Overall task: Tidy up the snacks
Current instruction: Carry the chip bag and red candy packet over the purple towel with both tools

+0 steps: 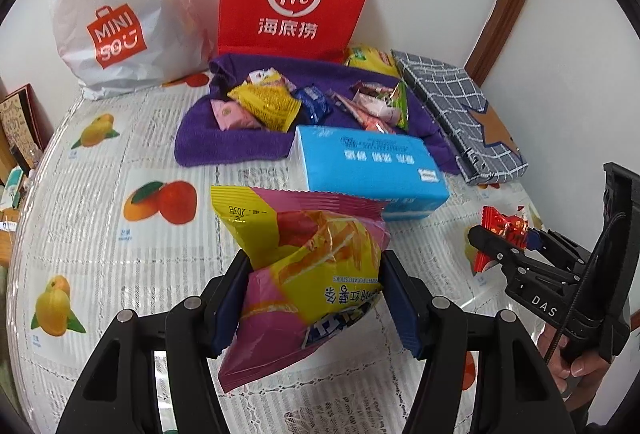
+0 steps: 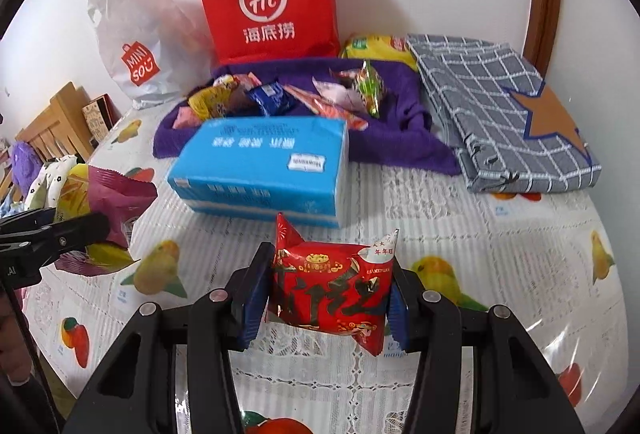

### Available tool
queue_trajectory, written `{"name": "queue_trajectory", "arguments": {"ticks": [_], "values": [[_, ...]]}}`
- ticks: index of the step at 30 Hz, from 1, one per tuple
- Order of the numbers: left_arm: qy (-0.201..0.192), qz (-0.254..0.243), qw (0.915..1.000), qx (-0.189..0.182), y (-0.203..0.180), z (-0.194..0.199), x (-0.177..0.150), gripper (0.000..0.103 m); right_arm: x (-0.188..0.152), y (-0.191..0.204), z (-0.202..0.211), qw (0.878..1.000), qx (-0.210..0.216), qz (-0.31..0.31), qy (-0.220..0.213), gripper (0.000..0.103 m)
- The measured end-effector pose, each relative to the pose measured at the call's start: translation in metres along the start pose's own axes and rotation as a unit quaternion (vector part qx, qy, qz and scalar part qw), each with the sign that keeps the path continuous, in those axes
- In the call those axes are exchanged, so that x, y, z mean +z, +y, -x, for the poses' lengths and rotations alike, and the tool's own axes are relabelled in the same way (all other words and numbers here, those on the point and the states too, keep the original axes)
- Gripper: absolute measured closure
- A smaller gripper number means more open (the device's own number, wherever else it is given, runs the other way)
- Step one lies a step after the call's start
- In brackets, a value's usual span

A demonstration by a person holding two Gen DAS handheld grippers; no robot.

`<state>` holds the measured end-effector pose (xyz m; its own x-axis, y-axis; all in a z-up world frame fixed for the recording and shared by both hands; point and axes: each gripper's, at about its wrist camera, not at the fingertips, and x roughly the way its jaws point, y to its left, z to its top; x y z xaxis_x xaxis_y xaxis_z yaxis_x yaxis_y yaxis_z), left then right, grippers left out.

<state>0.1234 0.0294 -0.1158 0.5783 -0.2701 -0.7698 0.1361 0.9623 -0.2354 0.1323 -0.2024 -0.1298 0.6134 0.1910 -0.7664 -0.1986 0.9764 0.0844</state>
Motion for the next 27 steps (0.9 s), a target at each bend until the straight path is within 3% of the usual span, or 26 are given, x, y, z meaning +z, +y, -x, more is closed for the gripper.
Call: {"name": "queue_trajectory", "arguments": {"ticks": [27], "values": [[-0.055,-0.007,0.9985,0.002,-0.008,0.048,0.06,0.041,0.07,0.015,0.048,0.998,0.005,0.014,-0.064,0.052]]}}
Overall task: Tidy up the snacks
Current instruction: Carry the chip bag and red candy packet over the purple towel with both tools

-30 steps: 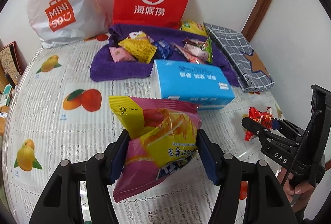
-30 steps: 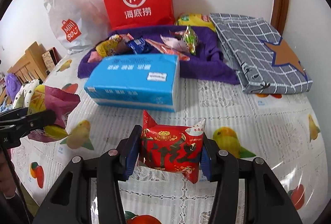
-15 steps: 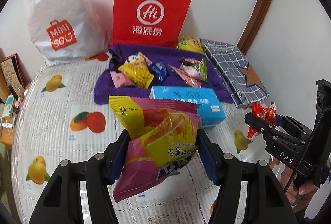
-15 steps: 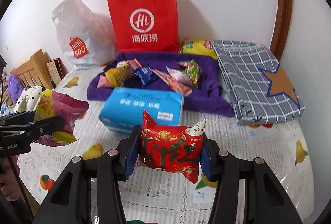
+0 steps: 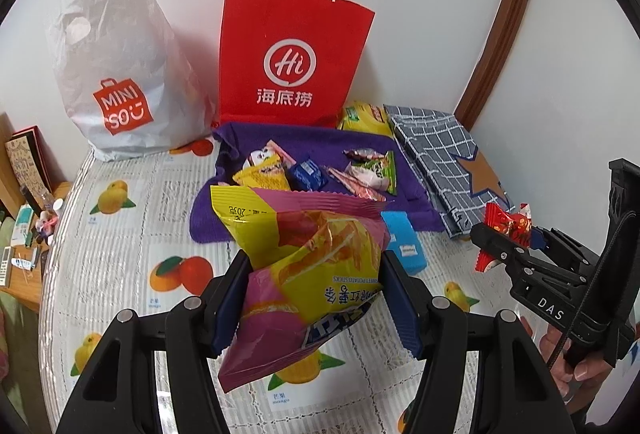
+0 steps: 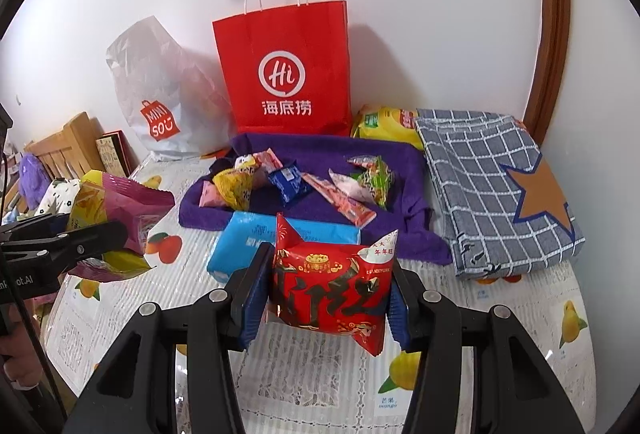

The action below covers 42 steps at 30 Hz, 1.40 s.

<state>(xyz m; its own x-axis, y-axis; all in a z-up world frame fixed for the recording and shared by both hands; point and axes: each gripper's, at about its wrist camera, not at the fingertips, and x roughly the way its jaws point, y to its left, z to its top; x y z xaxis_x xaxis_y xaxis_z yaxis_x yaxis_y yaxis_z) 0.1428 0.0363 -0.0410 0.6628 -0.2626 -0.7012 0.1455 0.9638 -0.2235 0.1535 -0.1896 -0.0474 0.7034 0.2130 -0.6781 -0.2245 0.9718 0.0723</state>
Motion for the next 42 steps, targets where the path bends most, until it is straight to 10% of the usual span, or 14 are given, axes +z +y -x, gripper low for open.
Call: {"name": "queue_trajectory", "arguments": {"ticks": [42], "values": [[-0.008,-0.003,1.0,-0.002,0.003,-0.021,0.051,0.041,0.055,-0.005,-0.02,1.0,-0.019,-0.002,-0.016,0.052]]}}
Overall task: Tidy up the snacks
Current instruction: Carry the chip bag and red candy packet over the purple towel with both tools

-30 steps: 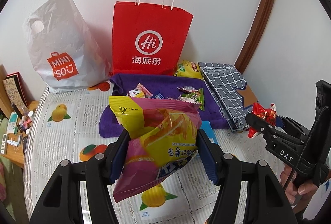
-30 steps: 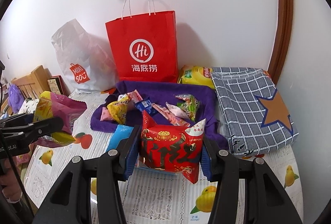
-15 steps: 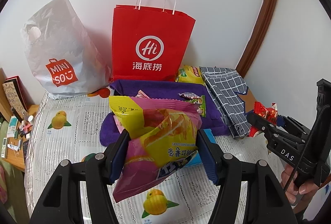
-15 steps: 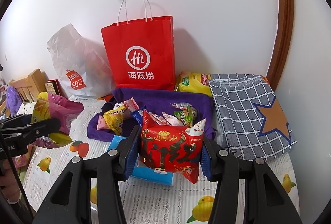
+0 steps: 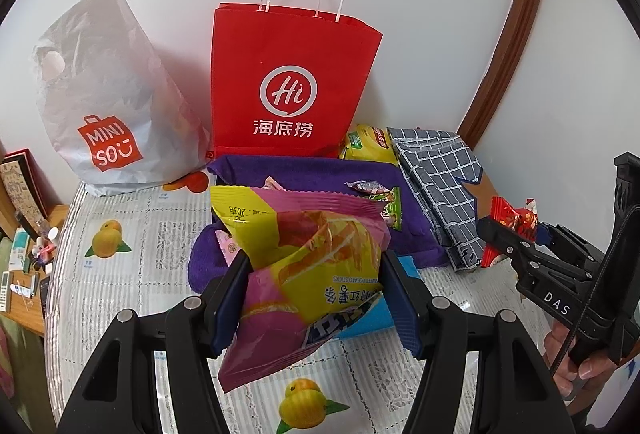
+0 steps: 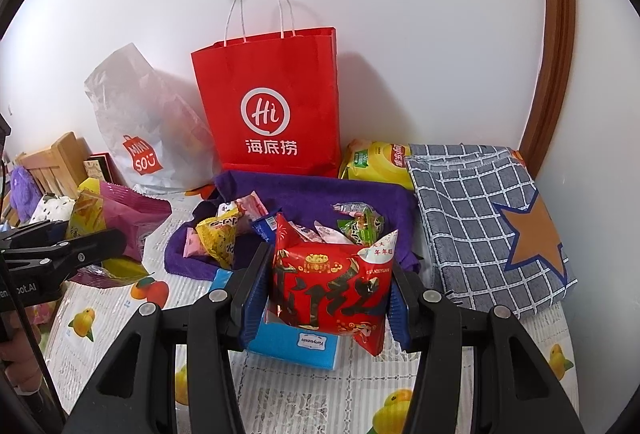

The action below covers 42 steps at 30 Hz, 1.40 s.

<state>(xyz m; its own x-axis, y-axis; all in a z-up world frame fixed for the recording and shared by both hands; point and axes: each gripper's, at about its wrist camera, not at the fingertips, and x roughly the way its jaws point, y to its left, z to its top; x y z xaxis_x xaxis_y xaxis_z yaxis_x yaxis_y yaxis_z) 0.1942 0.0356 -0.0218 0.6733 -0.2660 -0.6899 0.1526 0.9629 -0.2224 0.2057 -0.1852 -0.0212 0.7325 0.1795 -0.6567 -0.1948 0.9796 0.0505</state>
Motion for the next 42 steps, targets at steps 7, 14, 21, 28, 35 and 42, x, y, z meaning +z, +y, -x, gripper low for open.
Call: {"name": "queue_trajectory", "arguments": {"ticks": [7,14,21,28,35,42], "values": [[0.001,-0.001,1.0,-0.001,0.001,-0.005,0.004,0.041,0.004,-0.002,-0.005,1.0,-0.002,-0.001,0.0,0.052],[0.003,-0.001,1.0,-0.001,0.003,-0.01,0.007,0.041,0.008,-0.003,-0.009,1.0,-0.003,-0.003,-0.002,0.052],[0.004,0.0,1.0,-0.001,0.006,-0.015,0.009,0.041,0.012,-0.002,-0.015,1.0,-0.004,0.002,-0.002,0.052],[0.006,0.003,1.0,0.0,0.012,-0.023,0.013,0.041,0.014,0.0,-0.024,1.0,-0.004,0.005,0.002,0.052],[0.008,0.004,1.0,0.001,0.017,-0.03,0.017,0.041,0.016,0.001,-0.035,1.0,-0.004,0.01,0.006,0.052],[0.011,0.006,0.9999,0.005,0.021,-0.039,0.024,0.041,0.018,-0.001,-0.047,1.0,-0.004,0.01,0.013,0.052]]}}
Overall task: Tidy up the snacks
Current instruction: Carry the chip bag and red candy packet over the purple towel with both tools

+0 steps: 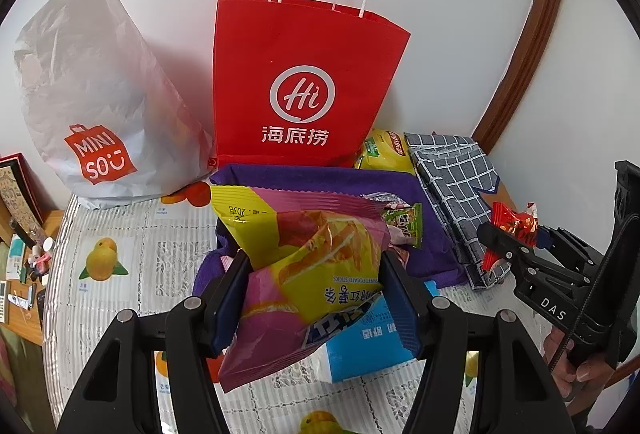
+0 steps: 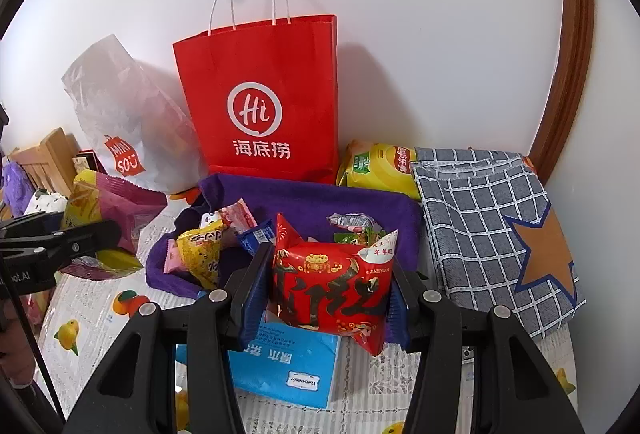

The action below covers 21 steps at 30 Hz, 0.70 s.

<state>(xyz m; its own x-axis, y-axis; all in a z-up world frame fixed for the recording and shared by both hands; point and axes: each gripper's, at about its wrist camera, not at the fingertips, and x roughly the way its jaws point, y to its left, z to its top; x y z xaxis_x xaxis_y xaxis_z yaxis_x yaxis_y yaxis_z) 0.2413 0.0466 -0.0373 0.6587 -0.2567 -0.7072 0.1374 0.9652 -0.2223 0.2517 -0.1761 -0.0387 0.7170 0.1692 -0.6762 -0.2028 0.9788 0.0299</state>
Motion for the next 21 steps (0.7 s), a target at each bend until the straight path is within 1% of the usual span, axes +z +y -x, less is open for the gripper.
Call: {"name": "queue_trajectory", "arguments": {"ticks": [10,21], "values": [[0.004,0.001,1.0,0.008,0.005,-0.015,0.01,0.041,0.009,-0.003,-0.018,1.0,0.005,-0.002,0.003,0.052],[0.017,0.004,0.9998,0.006,0.009,-0.047,0.027,0.041,0.021,-0.011,-0.049,1.0,0.008,-0.01,0.012,0.052]]}}
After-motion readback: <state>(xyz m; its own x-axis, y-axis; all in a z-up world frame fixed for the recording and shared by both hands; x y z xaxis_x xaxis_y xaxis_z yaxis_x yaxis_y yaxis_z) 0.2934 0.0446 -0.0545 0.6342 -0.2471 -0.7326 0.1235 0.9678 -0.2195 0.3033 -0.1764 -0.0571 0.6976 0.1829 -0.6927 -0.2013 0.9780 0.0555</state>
